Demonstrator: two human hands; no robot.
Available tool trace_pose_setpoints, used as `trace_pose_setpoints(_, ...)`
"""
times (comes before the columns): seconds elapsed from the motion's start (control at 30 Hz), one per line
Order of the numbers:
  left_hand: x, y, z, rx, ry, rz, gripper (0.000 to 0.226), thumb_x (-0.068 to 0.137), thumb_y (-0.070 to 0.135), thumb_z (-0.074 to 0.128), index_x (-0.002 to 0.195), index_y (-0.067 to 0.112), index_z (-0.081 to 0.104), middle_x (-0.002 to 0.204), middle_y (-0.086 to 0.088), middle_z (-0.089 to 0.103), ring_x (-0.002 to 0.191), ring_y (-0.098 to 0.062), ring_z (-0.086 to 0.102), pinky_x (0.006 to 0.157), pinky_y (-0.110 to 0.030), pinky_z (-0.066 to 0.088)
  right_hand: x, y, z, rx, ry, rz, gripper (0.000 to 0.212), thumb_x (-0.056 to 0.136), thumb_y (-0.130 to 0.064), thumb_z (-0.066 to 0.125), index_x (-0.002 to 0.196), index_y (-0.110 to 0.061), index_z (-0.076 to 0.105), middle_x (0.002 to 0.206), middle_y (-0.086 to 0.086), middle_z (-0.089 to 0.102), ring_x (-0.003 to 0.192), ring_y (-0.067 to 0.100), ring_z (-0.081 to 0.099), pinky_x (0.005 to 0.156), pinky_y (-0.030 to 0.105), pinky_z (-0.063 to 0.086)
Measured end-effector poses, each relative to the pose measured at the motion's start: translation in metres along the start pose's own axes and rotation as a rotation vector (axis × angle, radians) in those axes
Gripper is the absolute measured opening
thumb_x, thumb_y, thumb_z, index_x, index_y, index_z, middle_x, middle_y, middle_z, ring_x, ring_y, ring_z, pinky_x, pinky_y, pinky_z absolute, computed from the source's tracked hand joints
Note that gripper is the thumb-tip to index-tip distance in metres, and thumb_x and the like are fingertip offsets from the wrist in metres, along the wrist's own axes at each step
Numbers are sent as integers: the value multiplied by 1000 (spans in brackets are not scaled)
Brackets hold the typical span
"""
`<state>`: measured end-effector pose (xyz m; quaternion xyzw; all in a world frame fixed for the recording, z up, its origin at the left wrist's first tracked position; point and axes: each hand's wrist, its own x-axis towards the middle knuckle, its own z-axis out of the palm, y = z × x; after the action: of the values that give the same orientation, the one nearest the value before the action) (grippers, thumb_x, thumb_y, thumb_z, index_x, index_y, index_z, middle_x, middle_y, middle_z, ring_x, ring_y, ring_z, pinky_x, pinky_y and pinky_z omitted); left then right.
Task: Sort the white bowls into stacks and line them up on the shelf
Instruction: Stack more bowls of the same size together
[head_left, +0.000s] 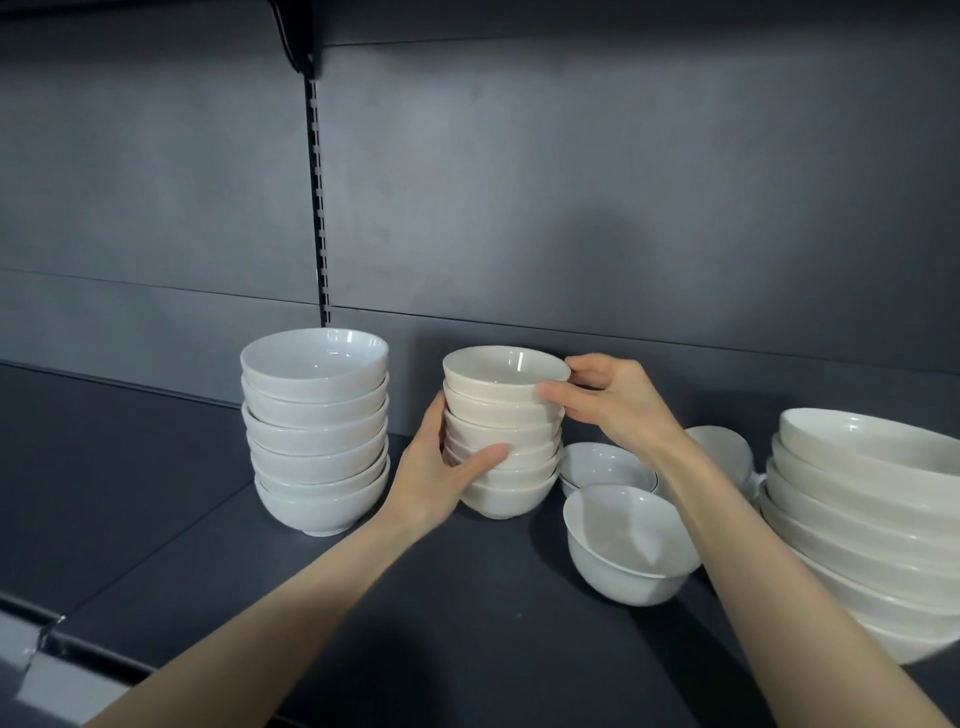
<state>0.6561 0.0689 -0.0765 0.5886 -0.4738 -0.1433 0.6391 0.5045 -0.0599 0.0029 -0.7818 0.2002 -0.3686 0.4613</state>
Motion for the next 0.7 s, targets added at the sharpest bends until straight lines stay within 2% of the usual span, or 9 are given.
trace_pose_setpoints(0.1,-1,2,-1,13,-10,4,103,60,55,80,147,31,29,136,23,52,126,4,47,110,-39,39,0,-1,0,8,6,-4,22,72,-25,82,84,-30,65,91,-9,73,91,9,68,93,39,54)
trace_pose_setpoints(0.2,-3,1,-2,31,-59,6,103,62,45,82,147,33,26,138,26,48,127,7,44,110,-31,38,0,-2,0,4,3,0,22,71,-25,82,85,-30,65,89,-10,73,91,10,68,92,40,54)
trace_pose_setpoints(0.3,-3,-5,-2,51,-73,-18,117,58,47,85,150,31,15,144,24,41,130,6,41,112,-30,35,-1,-3,-2,-37,-1,45,43,69,-31,82,107,-22,63,103,-8,70,99,9,65,91,41,55)
trace_pose_setpoints(0.37,-3,-8,-2,58,-64,-57,105,61,41,87,144,30,24,137,25,46,122,12,45,109,-26,38,-2,-5,-3,-55,-14,91,61,70,-35,82,123,-19,55,114,-6,65,105,8,61,90,41,55)
trace_pose_setpoints(0.43,-5,-6,-2,67,-56,-81,83,67,28,86,128,40,31,120,32,49,108,17,51,99,-18,43,-4,-6,-4,-50,-50,125,69,70,-37,82,128,-22,48,115,-6,61,107,11,61,89,42,55)
trace_pose_setpoints(0.57,-6,-5,-2,72,-9,-93,92,69,26,85,142,30,29,114,31,48,115,-5,54,100,-26,44,-5,-7,-4,-91,-145,162,64,73,-30,82,122,-32,42,104,-7,64,94,15,68,85,41,57)
trace_pose_setpoints(0.7,-7,-3,0,94,6,-79,89,72,25,82,143,30,29,115,31,49,115,-6,53,102,-27,43,-3,-4,-2,-56,-137,153,61,73,-25,82,120,-31,43,105,0,67,93,17,69,83,40,58)
